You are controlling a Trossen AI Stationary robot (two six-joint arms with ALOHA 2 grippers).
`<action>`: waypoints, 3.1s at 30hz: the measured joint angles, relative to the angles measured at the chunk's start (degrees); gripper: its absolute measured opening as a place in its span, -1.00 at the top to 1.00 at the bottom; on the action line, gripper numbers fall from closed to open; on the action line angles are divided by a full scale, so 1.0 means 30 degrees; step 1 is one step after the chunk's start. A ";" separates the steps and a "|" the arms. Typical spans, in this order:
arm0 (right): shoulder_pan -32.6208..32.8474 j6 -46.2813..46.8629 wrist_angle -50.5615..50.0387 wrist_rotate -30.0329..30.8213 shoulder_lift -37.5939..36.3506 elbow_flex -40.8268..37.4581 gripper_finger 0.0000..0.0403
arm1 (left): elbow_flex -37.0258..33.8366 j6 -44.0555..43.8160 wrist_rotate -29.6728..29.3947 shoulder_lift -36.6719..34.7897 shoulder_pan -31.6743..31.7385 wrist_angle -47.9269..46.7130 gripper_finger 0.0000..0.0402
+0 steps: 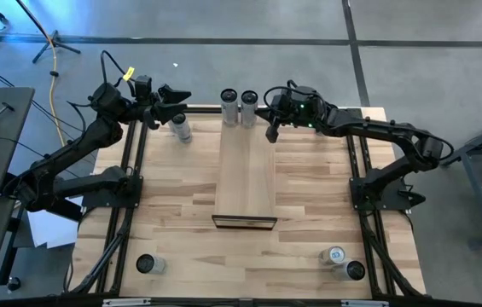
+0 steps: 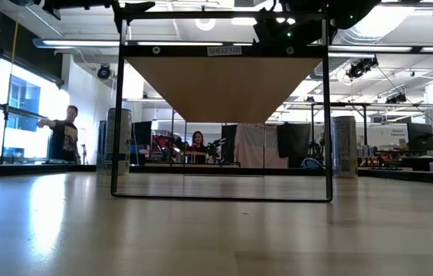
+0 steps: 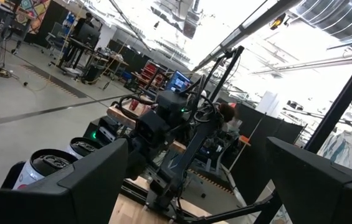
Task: Place canned beverage on shelf
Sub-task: Put the white pink soda can on the shelf aligned with the white pink soda can, then put the bottom white blue soda can on the shelf
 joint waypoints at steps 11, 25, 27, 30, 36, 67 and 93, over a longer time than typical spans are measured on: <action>-0.0125 0.0051 -0.0373 0.0051 0.0424 0.0000 1.00 | 0.0006 -0.0020 0.0029 -0.0006 0.0000 -0.0007 -0.73; -0.0221 -0.0365 -0.0844 0.0642 0.0423 0.0000 1.00 | 0.0005 0.0000 0.0024 -0.0001 0.0000 -0.0015 -0.73; -0.0345 -0.0358 -0.0728 0.0656 0.0430 0.0000 1.00 | 0.0000 0.0000 0.0022 -0.0005 0.0000 -0.0015 -0.73; -0.0455 -0.0342 -0.0376 0.0649 0.0423 0.0000 1.00 | 0.0007 0.0008 0.0022 0.0001 0.0000 -0.0021 -0.73; -0.0546 -0.0361 0.0209 0.0644 0.0426 0.0000 1.00 | 0.0007 0.0007 0.0022 -0.0006 0.0000 -0.0015 -0.73; -0.2193 0.1207 -0.2588 0.1813 -0.3285 0.0000 1.00 | 0.0007 0.1527 -0.0015 0.0038 -0.0233 -0.0022 -0.73; -0.0083 1.0010 -0.0713 -0.0898 -0.4771 0.0007 1.00 | 0.0007 0.4517 -0.0078 0.0122 -0.0240 -0.4476 -0.73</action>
